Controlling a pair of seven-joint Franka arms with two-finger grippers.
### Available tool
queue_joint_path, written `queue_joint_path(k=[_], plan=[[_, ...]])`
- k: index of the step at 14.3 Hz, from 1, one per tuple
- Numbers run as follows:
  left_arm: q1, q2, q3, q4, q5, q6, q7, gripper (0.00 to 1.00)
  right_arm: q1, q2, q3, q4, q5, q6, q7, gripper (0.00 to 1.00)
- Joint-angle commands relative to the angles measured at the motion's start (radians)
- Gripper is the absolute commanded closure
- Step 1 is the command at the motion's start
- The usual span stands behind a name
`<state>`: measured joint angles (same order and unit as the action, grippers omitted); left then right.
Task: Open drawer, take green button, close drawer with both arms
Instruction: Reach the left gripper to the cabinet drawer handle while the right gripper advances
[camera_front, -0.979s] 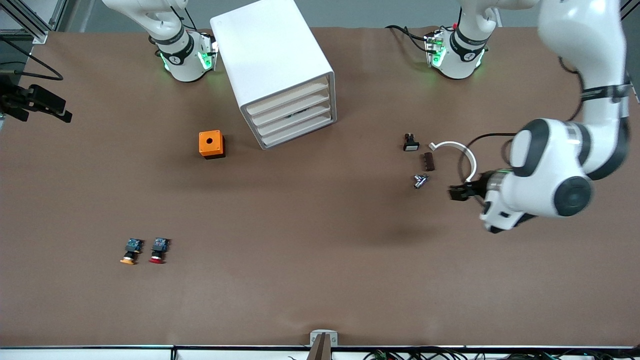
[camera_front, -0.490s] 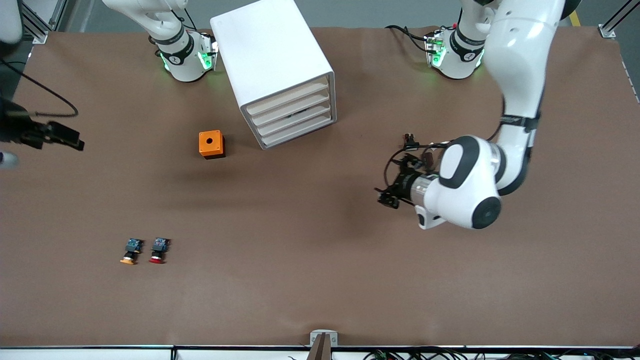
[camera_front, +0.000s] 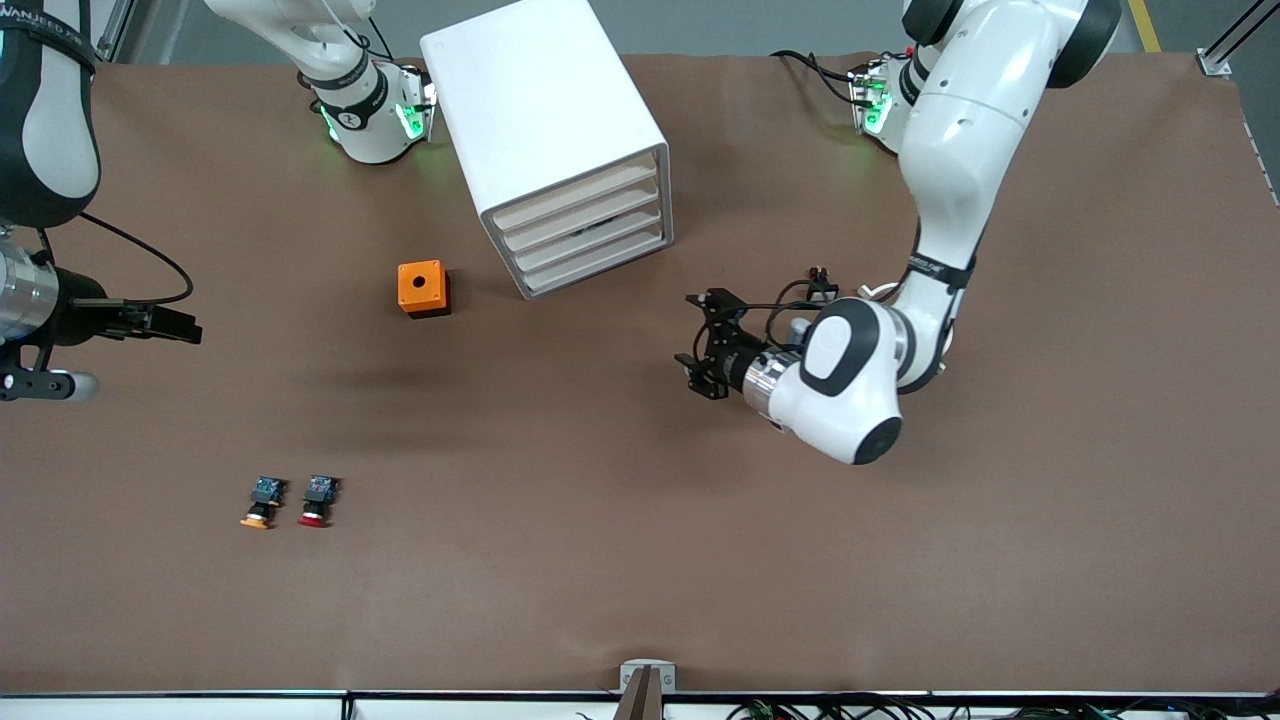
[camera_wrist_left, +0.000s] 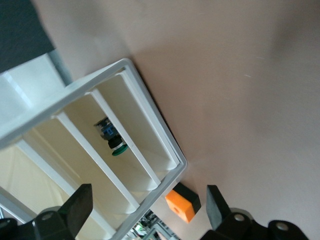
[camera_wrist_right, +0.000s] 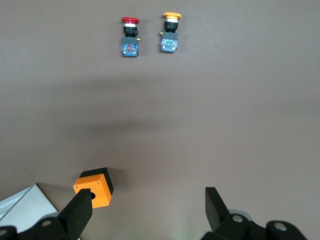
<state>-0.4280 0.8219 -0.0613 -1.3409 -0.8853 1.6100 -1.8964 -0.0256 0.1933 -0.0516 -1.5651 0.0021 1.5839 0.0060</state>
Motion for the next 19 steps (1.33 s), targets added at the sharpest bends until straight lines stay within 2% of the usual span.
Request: queue_joint_path(k=[1, 4, 9, 10, 15, 19], plan=[[0.005, 0.063, -0.035, 0.031, -0.023, -0.028, -0.157, 0.00, -0.004, -0.005, 0.013, 0.016, 0.018, -0.021, 0.134, 0.00], [0.003, 0.135, -0.072, 0.028, -0.058, -0.091, -0.277, 0.03, 0.061, -0.011, 0.015, 0.011, 0.030, -0.025, 0.322, 0.00], [-0.035, 0.207, -0.120, 0.026, -0.061, -0.145, -0.276, 0.37, 0.167, -0.011, 0.015, 0.011, 0.033, -0.009, 0.590, 0.00], [-0.052, 0.210, -0.120, 0.026, -0.061, -0.163, -0.273, 0.41, 0.186, -0.011, 0.015, 0.013, 0.041, -0.007, 0.629, 0.00], [-0.098, 0.227, -0.121, -0.004, -0.063, -0.196, -0.280, 0.43, 0.225, -0.011, 0.015, 0.011, 0.078, 0.013, 0.730, 0.00], [-0.139, 0.232, -0.121, -0.011, -0.064, -0.196, -0.285, 0.56, 0.250, -0.012, 0.015, 0.002, 0.090, 0.013, 0.818, 0.00]])
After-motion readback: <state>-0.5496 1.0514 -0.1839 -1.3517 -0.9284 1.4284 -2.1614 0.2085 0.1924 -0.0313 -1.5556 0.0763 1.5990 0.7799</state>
